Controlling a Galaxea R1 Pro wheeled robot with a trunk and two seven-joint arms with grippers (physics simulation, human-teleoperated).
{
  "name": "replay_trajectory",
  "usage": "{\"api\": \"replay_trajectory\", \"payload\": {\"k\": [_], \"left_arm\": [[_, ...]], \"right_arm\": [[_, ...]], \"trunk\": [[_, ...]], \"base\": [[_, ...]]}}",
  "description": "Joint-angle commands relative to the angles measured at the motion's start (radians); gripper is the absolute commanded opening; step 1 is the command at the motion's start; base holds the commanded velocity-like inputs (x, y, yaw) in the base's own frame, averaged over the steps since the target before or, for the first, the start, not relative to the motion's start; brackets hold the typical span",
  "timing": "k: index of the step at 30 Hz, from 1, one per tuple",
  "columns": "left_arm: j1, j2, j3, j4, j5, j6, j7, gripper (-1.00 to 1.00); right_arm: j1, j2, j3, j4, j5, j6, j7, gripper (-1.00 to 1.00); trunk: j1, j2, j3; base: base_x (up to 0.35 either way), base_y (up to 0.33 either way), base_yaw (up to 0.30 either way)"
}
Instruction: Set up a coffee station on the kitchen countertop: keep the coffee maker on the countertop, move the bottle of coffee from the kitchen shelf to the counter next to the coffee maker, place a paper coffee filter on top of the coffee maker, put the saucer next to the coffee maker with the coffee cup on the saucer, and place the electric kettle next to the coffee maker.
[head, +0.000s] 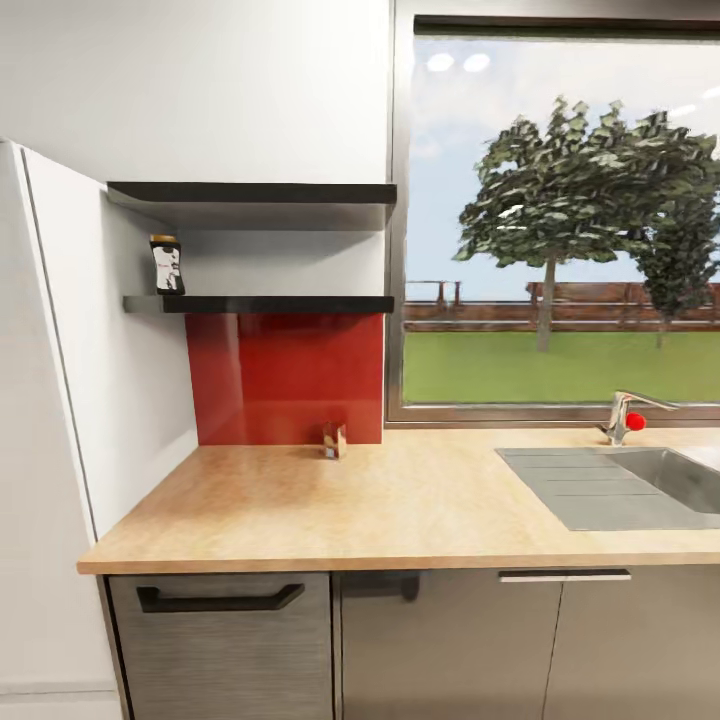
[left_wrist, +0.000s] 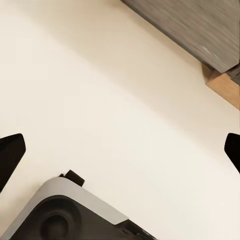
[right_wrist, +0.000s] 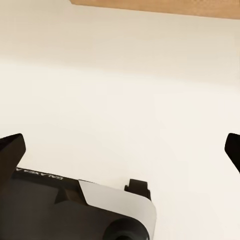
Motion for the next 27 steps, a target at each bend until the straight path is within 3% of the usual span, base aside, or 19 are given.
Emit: {"api": "replay_trajectory", "payload": {"k": [1,17,27], "left_arm": [[0.0,0.0,-0.005,-0.001,0.011,-0.002,-0.005,1.0],[0.0,0.0,-0.005,-0.001,0.011,-0.002,-0.005,1.0],[0.0,0.0,-0.005,-0.001,0.011,-0.001,-0.005,1.0]], "right_arm": [[-0.002,0.0,0.003,0.003,0.007,-0.007,-0.001,1.0],[-0.001,0.001,0.003,0.003,0.001,-0.01,-0.001,1.0],[-0.001,0.003,0.004,0.003,0.007,-0.009,-0.024,1.0]], "trunk": [[0.0,-0.001,-0.001],[0.0,-0.001,-0.001],[0.0,-0.001,-0.001]], "base": [[0.0,0.344,0.0],[0.0,0.344,0.01],[0.0,0.344,0.252]]}}
